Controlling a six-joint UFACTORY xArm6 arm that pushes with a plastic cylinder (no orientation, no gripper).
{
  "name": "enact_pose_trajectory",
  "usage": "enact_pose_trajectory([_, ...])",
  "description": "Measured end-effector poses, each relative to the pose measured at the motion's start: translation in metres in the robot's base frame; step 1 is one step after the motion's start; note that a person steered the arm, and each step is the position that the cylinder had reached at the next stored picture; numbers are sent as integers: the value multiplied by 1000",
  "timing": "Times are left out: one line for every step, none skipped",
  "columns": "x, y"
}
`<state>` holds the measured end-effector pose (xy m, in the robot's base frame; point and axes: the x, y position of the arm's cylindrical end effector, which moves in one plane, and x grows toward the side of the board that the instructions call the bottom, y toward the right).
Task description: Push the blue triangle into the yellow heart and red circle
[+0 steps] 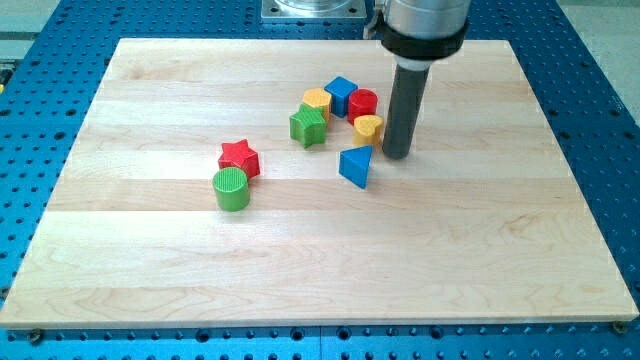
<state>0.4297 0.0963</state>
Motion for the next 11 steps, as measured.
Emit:
enact_pose_trajectory([1,-13])
enact_pose_trajectory([-17,-19])
enact_pose_trajectory([-35,-42])
enact_pose_trajectory([-43,-58])
enact_pose_trajectory([-11,-52])
enact_pose_trajectory([33,-25])
enact_pose_trajectory([96,-31])
enact_pose_trajectory([134,-6])
enact_pose_trajectory([166,24])
enact_pose_trajectory([172,-25])
enact_pose_trajectory([151,-40])
